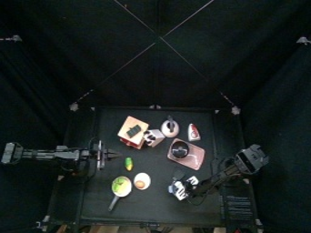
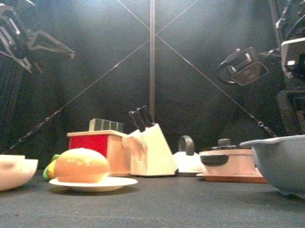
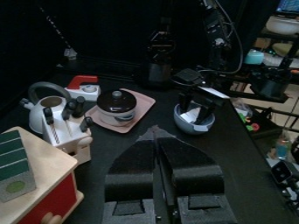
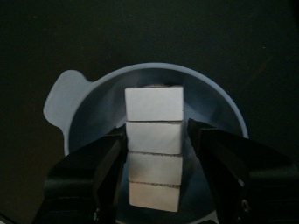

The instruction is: Grab white sushi roll

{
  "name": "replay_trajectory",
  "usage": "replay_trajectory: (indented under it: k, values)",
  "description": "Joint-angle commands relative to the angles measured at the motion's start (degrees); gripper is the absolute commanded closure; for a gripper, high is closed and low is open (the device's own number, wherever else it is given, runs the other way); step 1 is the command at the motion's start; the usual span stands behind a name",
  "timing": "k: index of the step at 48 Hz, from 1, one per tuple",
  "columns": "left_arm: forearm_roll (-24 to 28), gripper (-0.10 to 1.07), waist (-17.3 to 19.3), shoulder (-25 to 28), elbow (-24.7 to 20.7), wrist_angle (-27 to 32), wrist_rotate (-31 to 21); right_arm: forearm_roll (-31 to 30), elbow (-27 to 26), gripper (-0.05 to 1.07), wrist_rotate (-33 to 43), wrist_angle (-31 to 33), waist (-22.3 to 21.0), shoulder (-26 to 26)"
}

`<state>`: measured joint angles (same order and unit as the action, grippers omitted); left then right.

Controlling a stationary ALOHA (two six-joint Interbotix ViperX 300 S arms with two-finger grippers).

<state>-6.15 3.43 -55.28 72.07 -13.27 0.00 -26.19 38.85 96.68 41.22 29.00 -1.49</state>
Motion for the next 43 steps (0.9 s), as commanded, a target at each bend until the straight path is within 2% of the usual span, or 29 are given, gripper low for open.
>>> replay_trajectory:
  k: [1,13,19,30,43]
  values:
    - [0.09,0.61,0.09,0.09,-0.7,-0.26,0.09,-0.35,-1.05,0.23,-0.09,0.09,-0.18,0.97]
    - [0.0,0.61,0.09,0.09,-0.7,-0.26,0.09,-0.44,-1.58,0.43,-0.18,0.18,-0.18,2.2]
    - [0.09,0.61,0.09,0.09,-0.7,-0.26,0.09,-1.32,-2.2,0.48,-0.09,0.79,0.0,4.22]
    - [0.09,0.61,0.09,0.18,-0.62,0.09,0.09,-2.99,-2.11,0.49,0.0,1.41,0.18,6.94]
    - [0.0,0.61,0.09,0.09,-0.53,0.09,0.09,-3.16,-1.76,0.49,-0.09,1.58,0.26,7.12]
